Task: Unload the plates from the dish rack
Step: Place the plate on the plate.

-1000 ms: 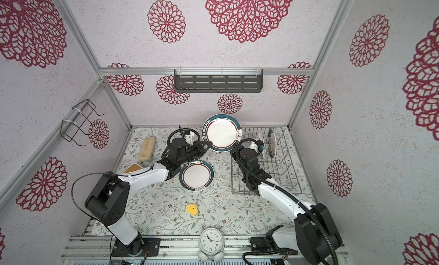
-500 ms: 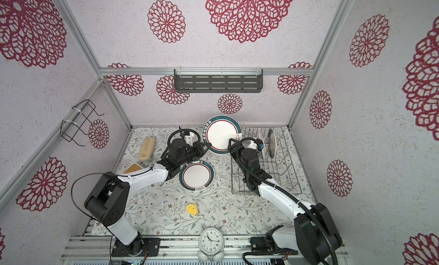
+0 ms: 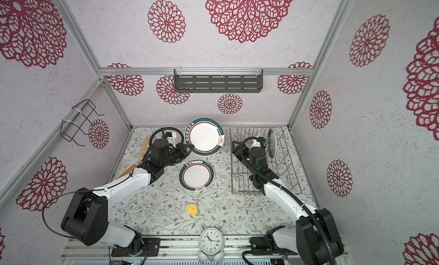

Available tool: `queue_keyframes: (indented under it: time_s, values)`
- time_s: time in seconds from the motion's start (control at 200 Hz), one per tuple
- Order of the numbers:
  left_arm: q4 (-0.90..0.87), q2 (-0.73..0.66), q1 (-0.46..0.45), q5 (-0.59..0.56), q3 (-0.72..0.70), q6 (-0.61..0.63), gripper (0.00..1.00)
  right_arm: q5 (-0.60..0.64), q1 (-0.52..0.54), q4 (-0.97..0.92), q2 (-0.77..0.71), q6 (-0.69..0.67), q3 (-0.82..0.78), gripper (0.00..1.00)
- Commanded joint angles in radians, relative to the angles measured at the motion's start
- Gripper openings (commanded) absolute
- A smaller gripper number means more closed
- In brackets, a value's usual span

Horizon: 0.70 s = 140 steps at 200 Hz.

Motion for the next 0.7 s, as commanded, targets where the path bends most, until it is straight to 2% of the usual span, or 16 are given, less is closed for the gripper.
queue_keyframes:
  time_s: [0.0, 0.12, 0.3, 0.696]
  values:
    - [-0.105, -0.050, 0.016, 0.026, -0.008, 0.089, 0.00, -0.049, -0.004, -0.057, -0.037, -0.115, 0.023, 0.73]
    - [-0.158, -0.063, 0.037, 0.016, -0.040, 0.120, 0.00, -0.092, -0.004, -0.062, -0.047, -0.149, 0.007, 0.73]
    - [-0.170, -0.039, 0.067, 0.060, -0.065, 0.120, 0.00, -0.150, -0.004, -0.086, -0.053, -0.196, 0.001, 0.74]
    - [-0.216, 0.022, 0.074, 0.120, -0.100, 0.099, 0.00, -0.159, -0.004, -0.094, -0.046, -0.219, -0.021, 0.76]
